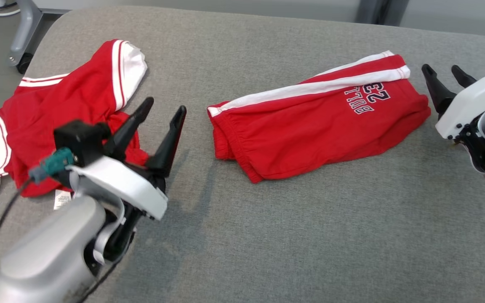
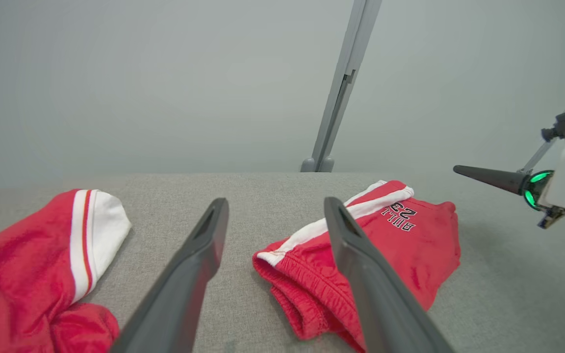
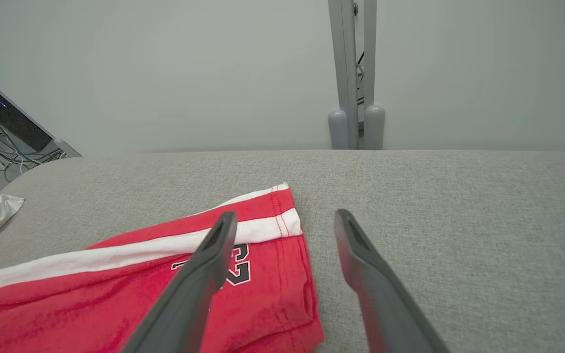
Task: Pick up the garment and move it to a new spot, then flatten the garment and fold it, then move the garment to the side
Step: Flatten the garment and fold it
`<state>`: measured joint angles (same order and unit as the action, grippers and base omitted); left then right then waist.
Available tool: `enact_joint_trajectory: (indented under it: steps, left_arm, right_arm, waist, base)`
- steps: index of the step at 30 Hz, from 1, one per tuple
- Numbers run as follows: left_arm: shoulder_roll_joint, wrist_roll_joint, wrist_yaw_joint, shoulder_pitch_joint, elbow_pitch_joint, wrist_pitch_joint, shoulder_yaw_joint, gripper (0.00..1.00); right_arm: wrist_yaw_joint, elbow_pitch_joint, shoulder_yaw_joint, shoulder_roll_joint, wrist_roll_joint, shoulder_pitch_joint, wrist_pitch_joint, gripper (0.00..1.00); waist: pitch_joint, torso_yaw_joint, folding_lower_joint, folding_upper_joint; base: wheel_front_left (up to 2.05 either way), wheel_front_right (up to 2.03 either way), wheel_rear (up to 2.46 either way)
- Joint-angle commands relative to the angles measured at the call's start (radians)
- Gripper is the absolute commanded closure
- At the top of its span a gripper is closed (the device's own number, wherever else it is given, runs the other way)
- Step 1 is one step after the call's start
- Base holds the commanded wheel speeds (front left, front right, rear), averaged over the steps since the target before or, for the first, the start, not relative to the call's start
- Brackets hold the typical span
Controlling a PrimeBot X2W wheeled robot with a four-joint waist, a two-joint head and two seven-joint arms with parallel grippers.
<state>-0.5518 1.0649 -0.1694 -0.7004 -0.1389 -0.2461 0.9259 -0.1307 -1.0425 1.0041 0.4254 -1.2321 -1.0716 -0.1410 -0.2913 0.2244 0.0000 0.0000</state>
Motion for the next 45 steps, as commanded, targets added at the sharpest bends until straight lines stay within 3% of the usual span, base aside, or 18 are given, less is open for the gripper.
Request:
enact_joint_trajectory:
  steps: [1, 6, 9, 17, 26, 27, 28, 29, 30, 45]
  left_arm:
    - [0.011, -0.045, -0.031, 0.049, 0.03, -0.015, -0.029, 0.0]
    - [0.093, -0.174, -0.054, 0.181, 0.116, -0.019, -0.164, 0.0]
    - [0.164, -0.294, -0.034, 0.274, 0.155, -0.02, -0.264, 0.0]
    - [0.332, -0.482, 0.094, 0.406, 0.134, -0.02, -0.4, 0.0]
    - [0.439, -0.592, 0.207, 0.432, 0.077, -0.019, -0.49, 0.0]
    - [0.447, -0.601, 0.216, 0.435, 0.073, -0.019, -0.498, 0.0]
    - [0.455, -0.608, 0.223, 0.439, 0.067, -0.019, -0.505, 0.0]
    - [0.46, -0.616, 0.23, 0.444, 0.062, -0.019, -0.509, 0.0]
    - [0.464, -0.624, 0.236, 0.449, 0.055, -0.019, -0.515, 0.0]
    - [0.488, -0.688, 0.286, 0.494, -0.008, -0.019, -0.537, 0.0]
  right_arm:
    - [0.0, -0.023, -0.001, 0.009, -0.012, 0.018, 0.006, 0.0]
    - [0.0, -0.054, -0.006, 0.02, -0.036, 0.01, 0.03, 0.0]
    - [0.0, -0.065, -0.004, 0.026, -0.05, -0.004, 0.06, 0.0]
    - [0.0, -0.115, 0.005, 0.029, -0.076, -0.043, 0.166, 0.0]
    - [-0.001, -0.184, 0.005, -0.032, -0.123, -0.03, 0.348, 0.0]
    - [-0.001, -0.18, 0.007, -0.038, -0.127, -0.024, 0.361, 0.18]
    - [-0.001, -0.175, 0.009, -0.04, -0.128, -0.018, 0.369, 0.58]
    - [-0.001, -0.168, 0.006, -0.041, -0.133, -0.014, 0.361, 0.84]
    - [-0.001, -0.161, 0.003, -0.041, -0.136, -0.011, 0.349, 1.0]
    - [-0.001, -0.015, -0.06, 0.006, -0.207, 0.102, 0.127, 1.0]
  waist:
    - [-0.005, 0.015, 0.0, 0.0]
    - [-0.025, 0.04, 0.0, 0.0]
    - [-0.044, 0.056, 0.0, 0.0]
    - [-0.093, 0.094, 0.0, 0.0]
    - [-0.109, 0.117, 0.0, 0.0]
    - [-0.108, 0.117, 0.0, 0.0]
    - [-0.105, 0.116, 0.0, 0.0]
    - [-0.101, 0.114, 0.0, 0.0]
    - [-0.095, 0.112, 0.0, 0.0]
    - [0.032, -0.005, 0.0, 0.0]
  base:
    - [0.0, 0.0, 0.0]
    - [0.0, 0.0, 0.0]
    - [0.0, 0.0, 0.0]
    - [0.0, 0.0, 0.0]
    - [0.0, 0.0, 0.0]
    - [0.0, 0.0, 0.0]
    - [0.0, 0.0, 0.0]
    - [0.0, 0.0, 0.0]
    - [0.0, 0.0, 0.0]
    - [0.0, 0.0, 0.0]
